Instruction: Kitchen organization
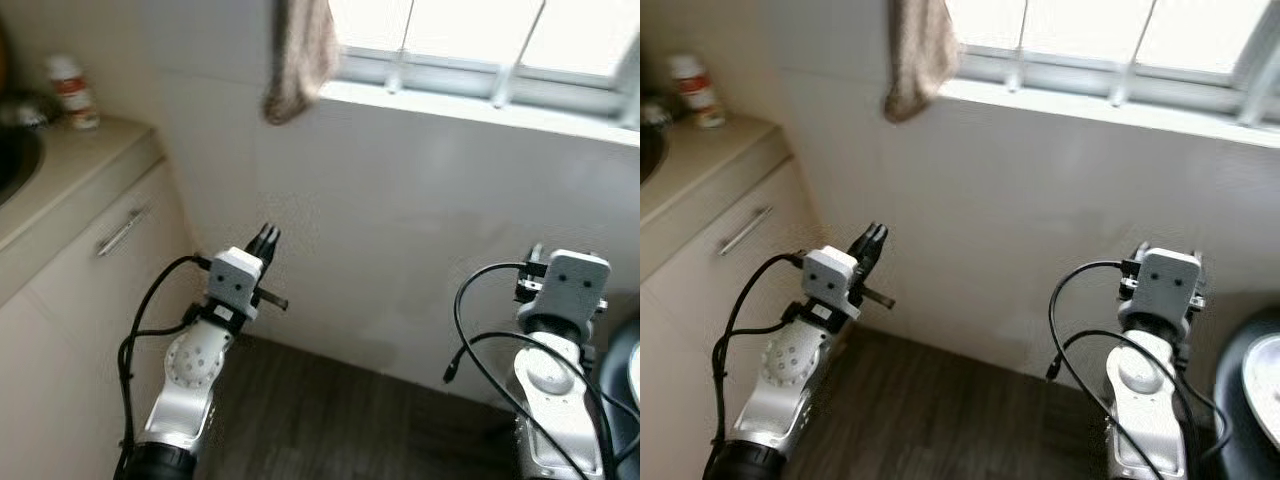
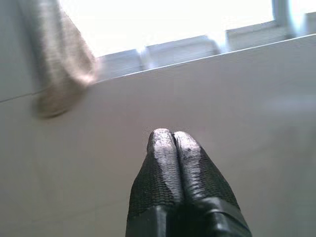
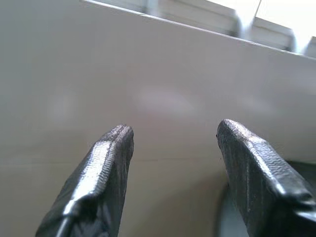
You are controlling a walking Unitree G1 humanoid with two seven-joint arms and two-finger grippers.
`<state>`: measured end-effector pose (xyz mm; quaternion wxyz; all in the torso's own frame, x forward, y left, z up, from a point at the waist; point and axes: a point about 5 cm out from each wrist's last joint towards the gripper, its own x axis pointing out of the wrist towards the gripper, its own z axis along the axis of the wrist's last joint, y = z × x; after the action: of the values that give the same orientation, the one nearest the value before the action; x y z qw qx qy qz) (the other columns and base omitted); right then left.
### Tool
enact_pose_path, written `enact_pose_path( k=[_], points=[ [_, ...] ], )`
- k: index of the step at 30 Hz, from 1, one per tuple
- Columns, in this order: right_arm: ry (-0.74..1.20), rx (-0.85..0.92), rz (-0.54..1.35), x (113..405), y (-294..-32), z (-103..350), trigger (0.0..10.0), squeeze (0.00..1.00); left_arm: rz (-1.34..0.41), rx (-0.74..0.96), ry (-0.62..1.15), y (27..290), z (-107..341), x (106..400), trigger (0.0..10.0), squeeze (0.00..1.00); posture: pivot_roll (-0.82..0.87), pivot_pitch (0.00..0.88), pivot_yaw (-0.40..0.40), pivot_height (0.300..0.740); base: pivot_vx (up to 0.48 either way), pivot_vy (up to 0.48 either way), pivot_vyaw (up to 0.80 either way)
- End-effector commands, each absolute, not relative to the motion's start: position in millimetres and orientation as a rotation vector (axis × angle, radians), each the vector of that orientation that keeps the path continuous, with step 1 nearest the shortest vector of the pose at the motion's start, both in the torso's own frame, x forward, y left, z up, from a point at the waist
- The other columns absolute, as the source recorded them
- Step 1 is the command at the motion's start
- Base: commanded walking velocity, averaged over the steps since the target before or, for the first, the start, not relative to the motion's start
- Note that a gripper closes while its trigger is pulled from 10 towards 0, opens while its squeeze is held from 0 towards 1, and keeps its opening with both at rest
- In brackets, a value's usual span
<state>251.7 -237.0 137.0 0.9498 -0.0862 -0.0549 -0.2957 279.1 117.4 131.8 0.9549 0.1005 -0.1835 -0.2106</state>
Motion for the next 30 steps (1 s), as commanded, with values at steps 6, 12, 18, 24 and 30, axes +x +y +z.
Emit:
enact_pose_path(
  k=[6, 12, 18, 24, 30],
  points=[
    [-0.121, -0.146, -0.599, 253.7, -233.6, 139.6, 10.0, 0.00, -0.411, 0.219, -0.374, 125.3, 132.4, 279.3, 10.0, 0.00, 0.10, 0.000, -0.052, 0.740, 0.000, 0.000, -0.53],
    [-0.118, -0.137, -0.605, 253.7, -235.4, 139.3, 10.0, 0.00, -0.407, 0.213, -0.368, 124.8, 131.9, 279.5, 10.0, 0.00, 0.10, 0.000, -0.055, 0.740, 0.000, 0.000, -0.67],
    [-0.114, -0.133, -0.605, 254.3, -235.5, 138.9, 10.0, 0.00, -0.402, 0.212, -0.334, 125.7, 129.1, 281.6, 10.0, 0.00, 0.10, 0.000, -0.055, 0.740, 0.000, 0.299, 0.00],
    [-0.112, -0.132, -0.605, 254.5, -235.5, 138.7, 10.0, 0.00, -0.406, 0.214, -0.354, 125.3, 131.2, 280.9, 10.0, 0.00, 0.10, 0.000, -0.055, 0.740, 0.000, 0.365, -0.53],
    [-0.107, -0.119, -0.614, 253.9, -236.2, 137.0, 10.0, 0.00, -0.410, 0.218, -0.360, 124.6, 130.9, 279.5, 10.0, 0.00, 0.10, 0.000, -0.052, 0.740, 0.000, 0.000, 0.00]
  ],
)
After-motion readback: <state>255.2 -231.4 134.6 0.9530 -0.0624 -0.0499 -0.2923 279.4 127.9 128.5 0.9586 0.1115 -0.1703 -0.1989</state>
